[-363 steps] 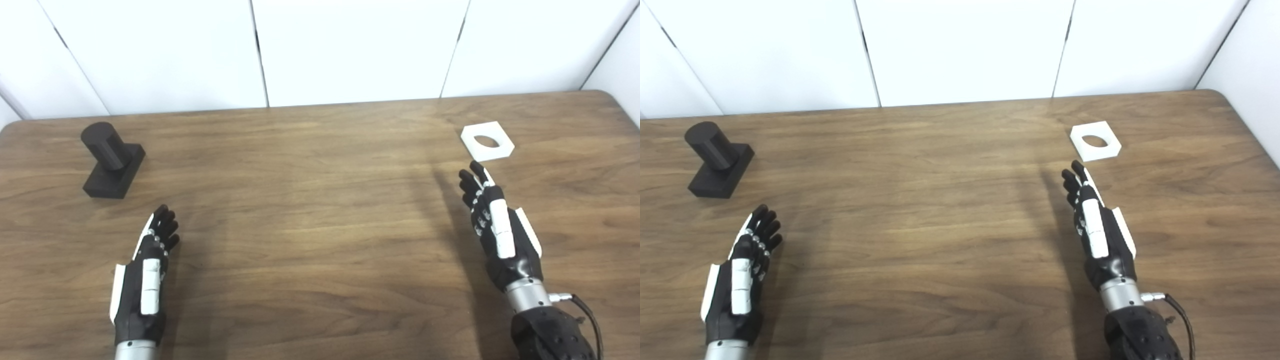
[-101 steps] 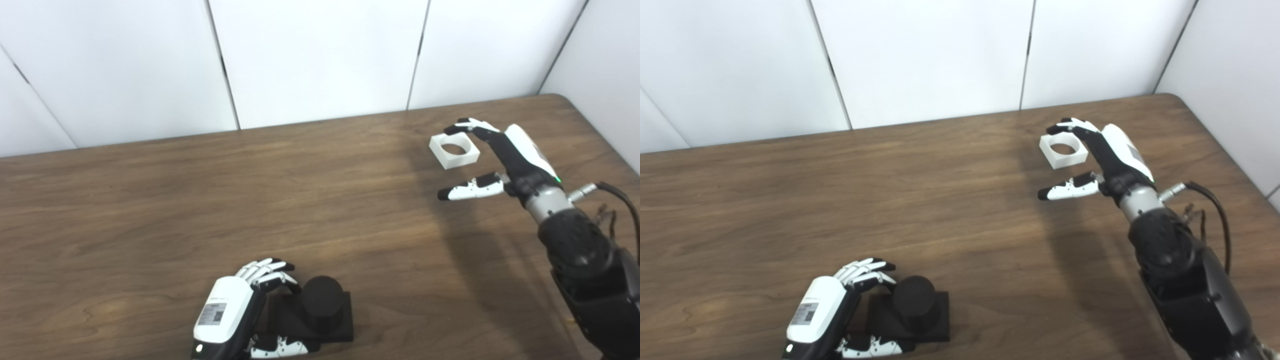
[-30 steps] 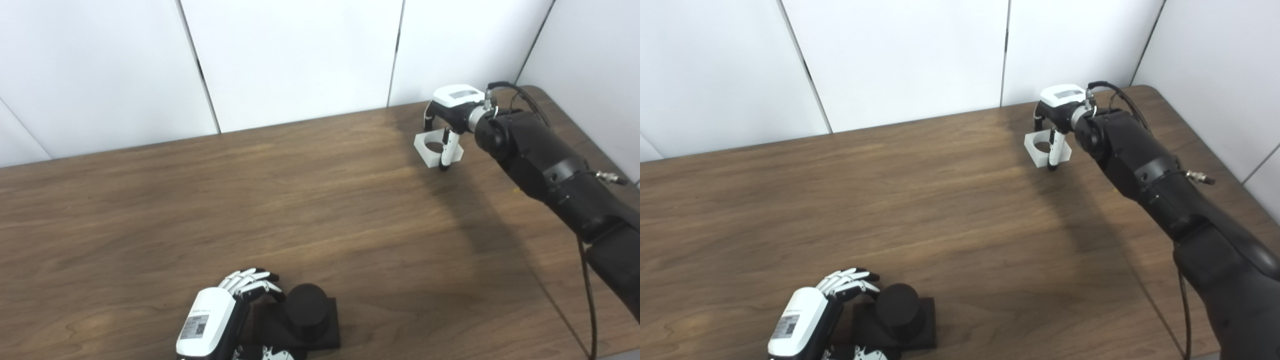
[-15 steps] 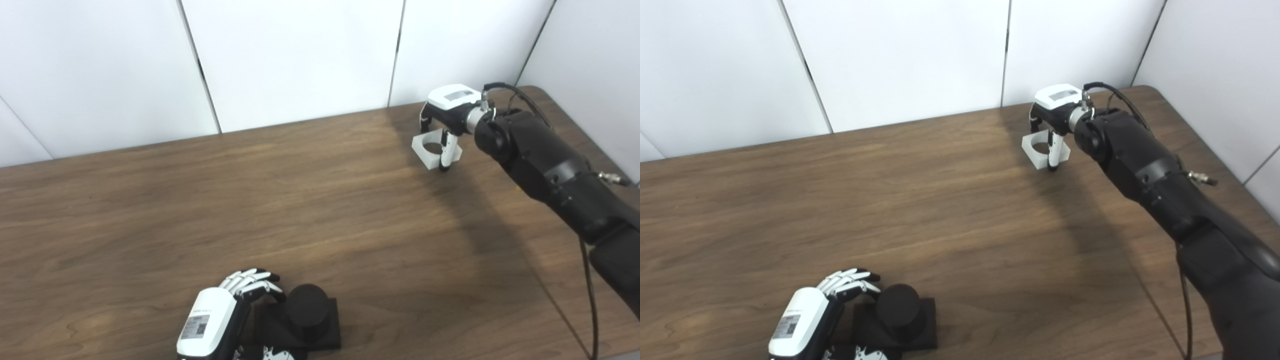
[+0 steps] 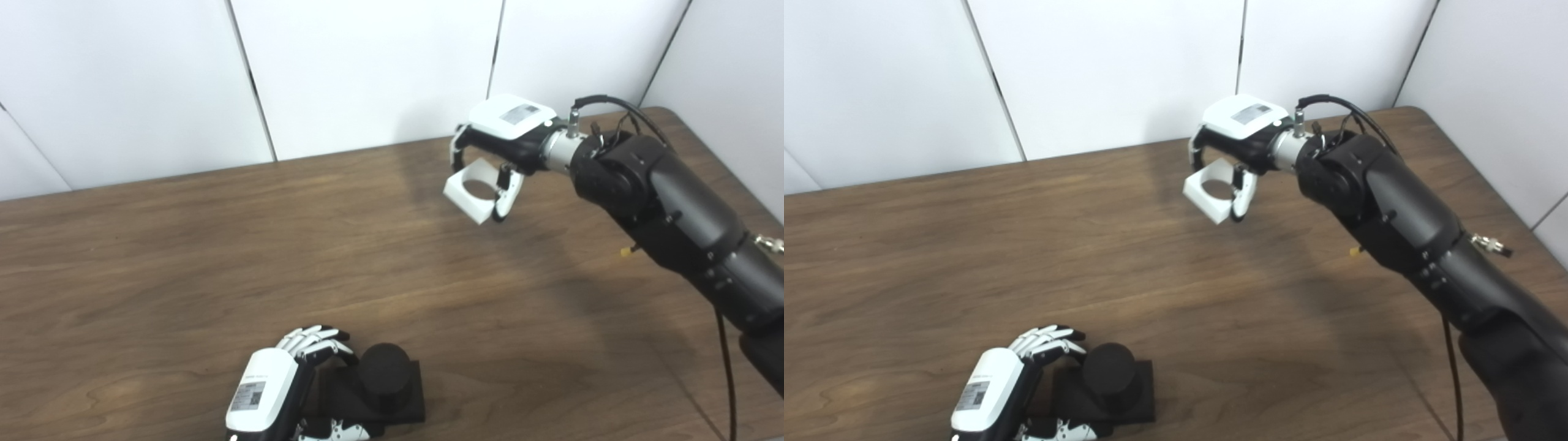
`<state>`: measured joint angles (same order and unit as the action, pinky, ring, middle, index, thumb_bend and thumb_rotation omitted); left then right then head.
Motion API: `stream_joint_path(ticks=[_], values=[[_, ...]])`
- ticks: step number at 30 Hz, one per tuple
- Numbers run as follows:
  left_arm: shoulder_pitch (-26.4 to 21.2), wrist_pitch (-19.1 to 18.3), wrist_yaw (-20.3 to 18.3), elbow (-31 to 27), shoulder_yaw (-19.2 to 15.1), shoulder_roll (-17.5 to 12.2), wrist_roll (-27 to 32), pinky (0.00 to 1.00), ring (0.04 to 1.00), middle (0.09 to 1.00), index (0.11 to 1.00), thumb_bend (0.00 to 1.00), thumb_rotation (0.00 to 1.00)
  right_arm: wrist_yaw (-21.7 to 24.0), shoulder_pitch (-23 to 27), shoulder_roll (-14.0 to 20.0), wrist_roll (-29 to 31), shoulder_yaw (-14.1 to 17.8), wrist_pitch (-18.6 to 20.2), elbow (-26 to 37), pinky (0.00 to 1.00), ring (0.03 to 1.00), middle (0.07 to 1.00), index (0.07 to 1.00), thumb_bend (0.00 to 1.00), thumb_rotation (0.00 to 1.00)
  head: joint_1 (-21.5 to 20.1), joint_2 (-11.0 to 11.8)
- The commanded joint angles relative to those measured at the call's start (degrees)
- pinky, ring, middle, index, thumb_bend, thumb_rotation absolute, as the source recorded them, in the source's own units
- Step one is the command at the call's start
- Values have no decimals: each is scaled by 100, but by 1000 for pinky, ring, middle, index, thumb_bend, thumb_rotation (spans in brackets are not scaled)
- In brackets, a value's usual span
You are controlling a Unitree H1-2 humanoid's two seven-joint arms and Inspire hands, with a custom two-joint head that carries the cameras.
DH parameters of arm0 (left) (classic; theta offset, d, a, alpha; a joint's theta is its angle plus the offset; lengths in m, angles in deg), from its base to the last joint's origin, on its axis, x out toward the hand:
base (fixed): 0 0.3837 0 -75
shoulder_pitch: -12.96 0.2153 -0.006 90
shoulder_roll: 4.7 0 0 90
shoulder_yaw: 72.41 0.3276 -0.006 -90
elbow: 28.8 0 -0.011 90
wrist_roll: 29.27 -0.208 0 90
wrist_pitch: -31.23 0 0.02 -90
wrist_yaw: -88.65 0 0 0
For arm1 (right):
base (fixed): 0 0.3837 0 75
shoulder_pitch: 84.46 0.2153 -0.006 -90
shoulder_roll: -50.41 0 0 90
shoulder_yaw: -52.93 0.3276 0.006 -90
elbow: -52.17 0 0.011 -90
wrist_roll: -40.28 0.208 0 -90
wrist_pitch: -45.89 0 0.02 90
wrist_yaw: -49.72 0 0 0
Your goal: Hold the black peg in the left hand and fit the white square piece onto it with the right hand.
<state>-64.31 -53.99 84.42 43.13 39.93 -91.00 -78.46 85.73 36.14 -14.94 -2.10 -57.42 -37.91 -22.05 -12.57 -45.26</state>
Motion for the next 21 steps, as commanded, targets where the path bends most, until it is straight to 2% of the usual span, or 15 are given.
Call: stream_joint_path(ticks=[1, 10, 14, 21], values=[[-5, -149, -172, 158, 69, -5, -153, 852, 843, 783, 488, 513, 46, 88, 79, -22, 58, 157, 6, 454, 916, 875, 752, 486, 521, 127, 35, -9], [-55, -309, -237, 144, 167, 100, -338, 868, 846, 787, 488, 513, 46, 735, -305, -553, 221, 171, 101, 2063, 935, 864, 732, 484, 521, 128, 241, -58], [-96, -355, -228, 183, 189, 117, -370, 865, 848, 789, 488, 513, 46, 870, -400, -756, 233, 119, -69, 2392, 928, 855, 723, 484, 521, 127, 304, -69], [-154, -428, -280, 190, 230, 117, -426, 880, 855, 795, 489, 511, 49, 1160, -631, -1141, 248, -5, -71, 2798, 911, 860, 715, 485, 521, 127, 373, -81]])
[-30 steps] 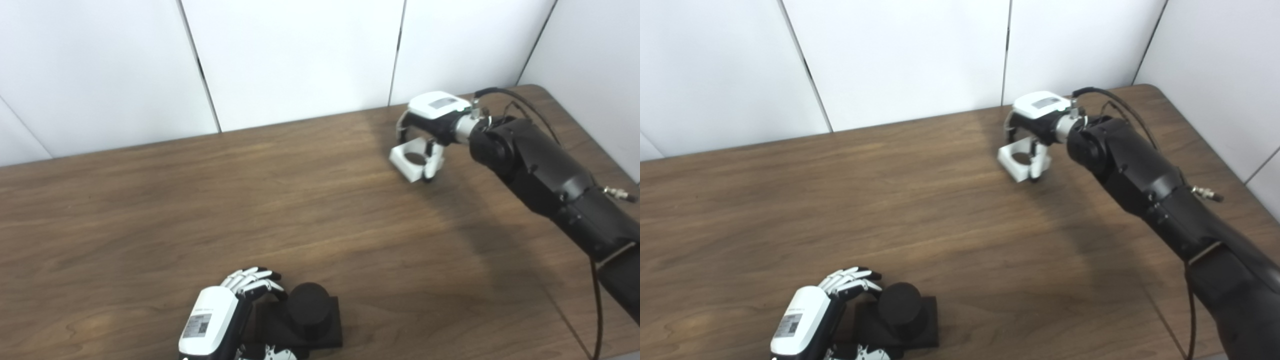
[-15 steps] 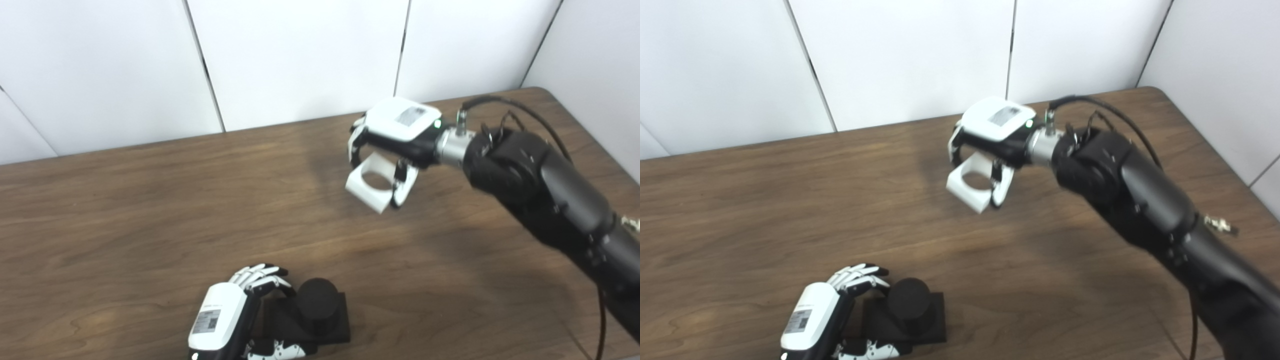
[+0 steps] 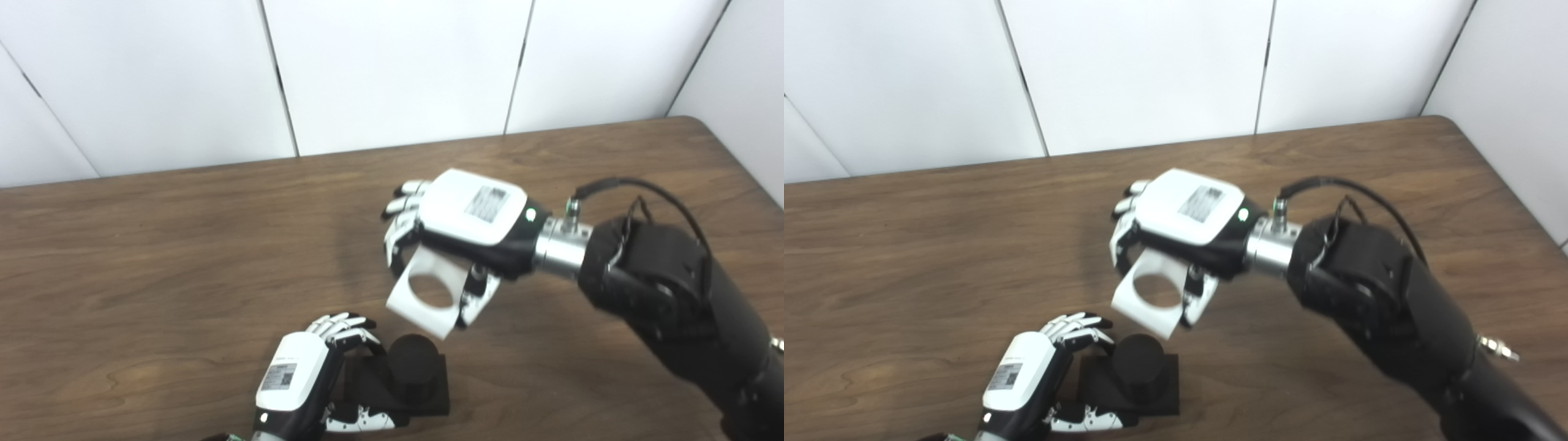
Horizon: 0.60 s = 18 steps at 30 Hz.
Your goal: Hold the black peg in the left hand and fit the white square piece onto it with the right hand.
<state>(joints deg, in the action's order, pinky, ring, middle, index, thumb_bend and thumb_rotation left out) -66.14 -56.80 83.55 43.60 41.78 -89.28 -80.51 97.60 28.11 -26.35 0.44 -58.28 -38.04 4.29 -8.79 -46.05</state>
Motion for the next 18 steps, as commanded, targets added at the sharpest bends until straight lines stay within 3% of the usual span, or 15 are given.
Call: stream_joint_path(ticks=[1, 8, 18], values=[[25, -160, -199, 139, 50, -54, -225, 879, 856, 795, 489, 511, 50, 0, 155, -32, -3, 81, -80, 178, 910, 862, 715, 484, 522, 127, -1, -7], [15, -177, -139, 150, 78, -25, -238, 872, 850, 790, 489, 512, 49, 253, 153, -257, -41, -24, -147, 313, 915, 870, 714, 482, 523, 129, 65, -83], [-19, -288, -224, 73, 120, -15, -272, 877, 854, 793, 489, 511, 50, 402, 94, -287, 121, 16, -179, 397, 885, 860, 705, 481, 523, 128, 119, -194]])
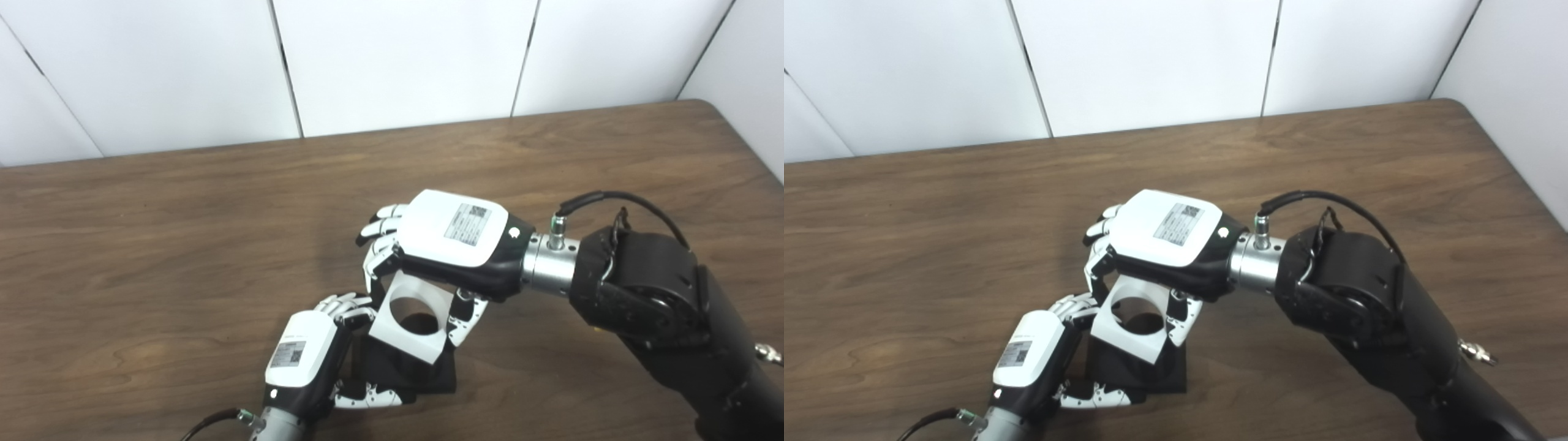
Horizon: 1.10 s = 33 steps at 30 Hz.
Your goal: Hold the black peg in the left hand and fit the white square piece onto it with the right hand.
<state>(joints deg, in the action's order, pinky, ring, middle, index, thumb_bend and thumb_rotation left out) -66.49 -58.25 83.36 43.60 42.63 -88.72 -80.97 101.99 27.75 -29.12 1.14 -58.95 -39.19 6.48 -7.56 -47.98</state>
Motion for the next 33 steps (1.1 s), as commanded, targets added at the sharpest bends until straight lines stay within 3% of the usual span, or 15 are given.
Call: stream_joint_path(ticks=[1, 19, 28, 33], values=[[15, -150, -214, 65, 37, -71, -227, 876, 854, 793, 489, 511, 50, -17, 122, -8, 56, 89, -59, 189, 888, 861, 705, 481, 523, 128, -4, -1], [21, -194, -288, -43, 62, -65, -210, 874, 854, 793, 489, 511, 50, 159, 61, 86, 48, 94, -93, 127, 855, 858, 701, 482, 523, 128, 1, -70], [32, -190, -220, -43, 86, -26, -223, 867, 848, 790, 489, 511, 49, 591, 151, -78, -145, -36, 29, 198, 854, 855, 706, 482, 523, 128, 10, -86], [24, -153, -167, -19, 75, -16, -191, 862, 845, 787, 488, 511, 48, 534, 42, -160, -161, -50, -75, 125, 852, 854, 712, 482, 523, 128, 54, -94]])
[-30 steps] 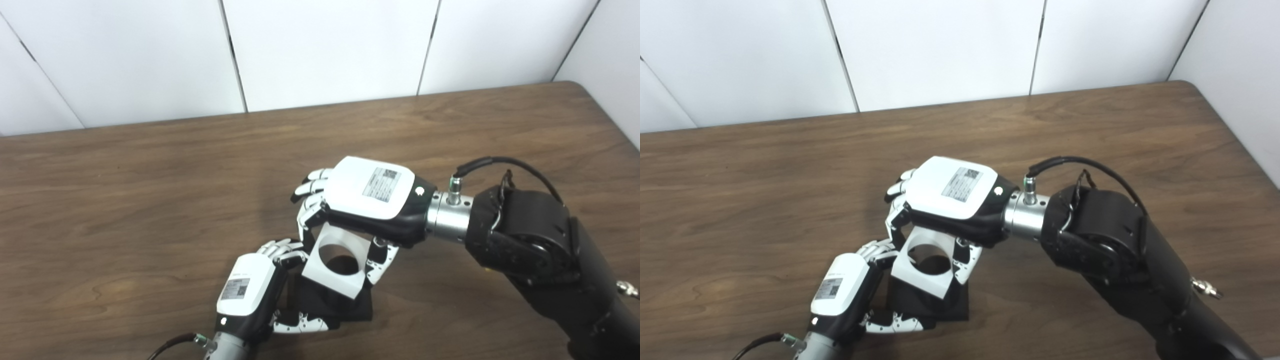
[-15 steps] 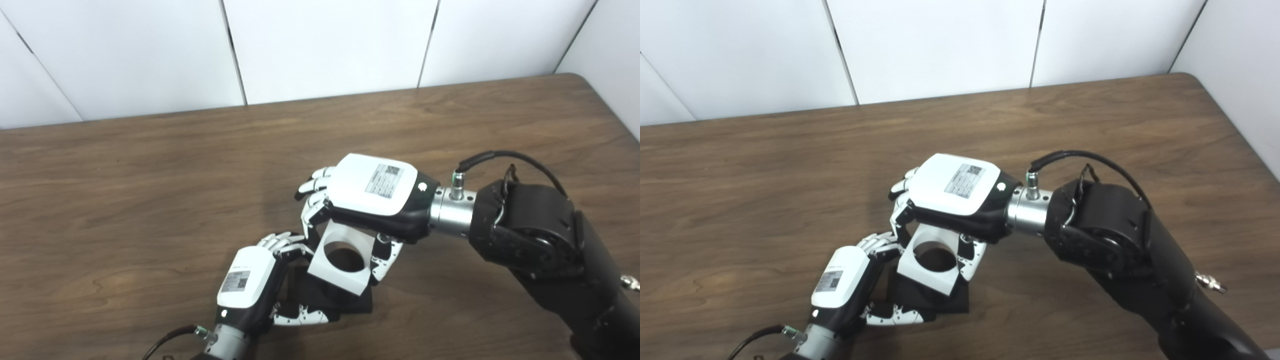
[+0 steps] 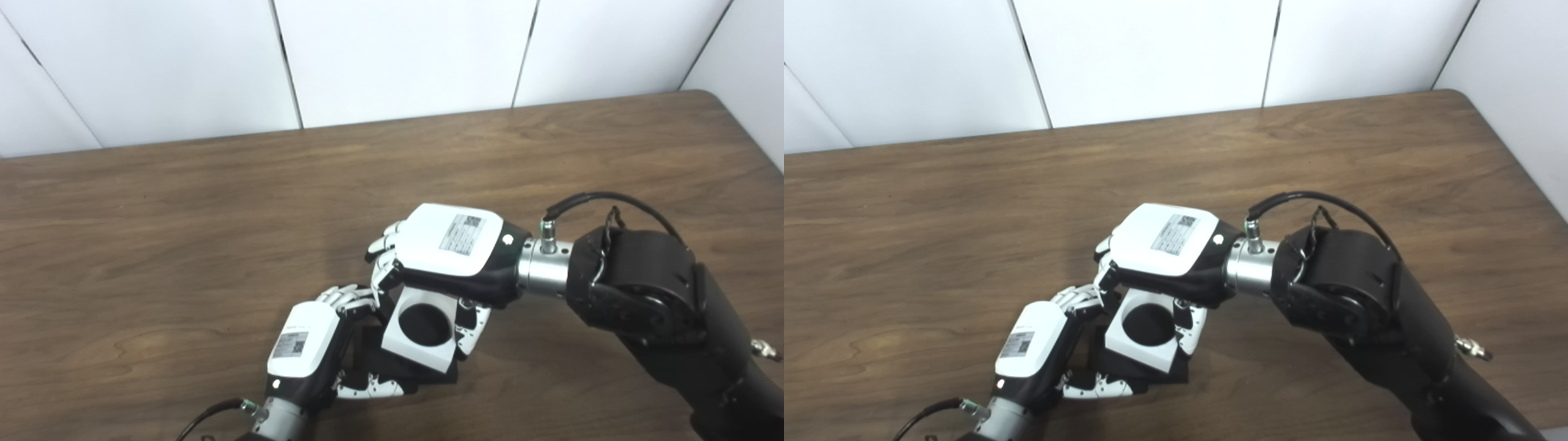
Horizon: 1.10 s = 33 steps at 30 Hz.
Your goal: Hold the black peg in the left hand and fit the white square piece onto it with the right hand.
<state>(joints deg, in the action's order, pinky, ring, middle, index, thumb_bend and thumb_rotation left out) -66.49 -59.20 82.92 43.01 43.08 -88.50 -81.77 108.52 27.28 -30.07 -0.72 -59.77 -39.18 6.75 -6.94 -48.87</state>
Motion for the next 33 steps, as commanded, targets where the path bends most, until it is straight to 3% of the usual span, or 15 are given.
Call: stream_joint_path(ticks=[1, 23, 30, 32, 33], values=[[24, -62, -125, 40, 26, -37, -107, 863, 847, 788, 488, 511, 48, -138, 62, -79, 17, 20, -102, 81, 850, 853, 711, 482, 523, 128, -8, -5], [-21, -93, -126, 104, 30, 13, -125, 868, 849, 790, 488, 511, 48, -343, -329, -315, -504, -46, -554, -138, 828, 839, 702, 489, 525, 149, 27, 12], [-5, -101, -130, 76, 32, -2, -158, 872, 850, 790, 488, 511, 49, -366, -392, -369, -578, 17, -543, -141, 875, 851, 704, 490, 522, 163, 39, 1], [10, -124, -158, 42, 31, -8, -176, 870, 848, 790, 488, 511, 49, -359, -390, -388, -637, 39, -543, -103, 958, 890, 731, 572, 828, 342, 29, -15], [13, -133, -179, 28, 31, -12, -179, 872, 849, 790, 489, 511, 50, -337, -379, -393, -666, 48, -540, -79, 979, 905, 744, 590, 880, 381, 30, -17]])
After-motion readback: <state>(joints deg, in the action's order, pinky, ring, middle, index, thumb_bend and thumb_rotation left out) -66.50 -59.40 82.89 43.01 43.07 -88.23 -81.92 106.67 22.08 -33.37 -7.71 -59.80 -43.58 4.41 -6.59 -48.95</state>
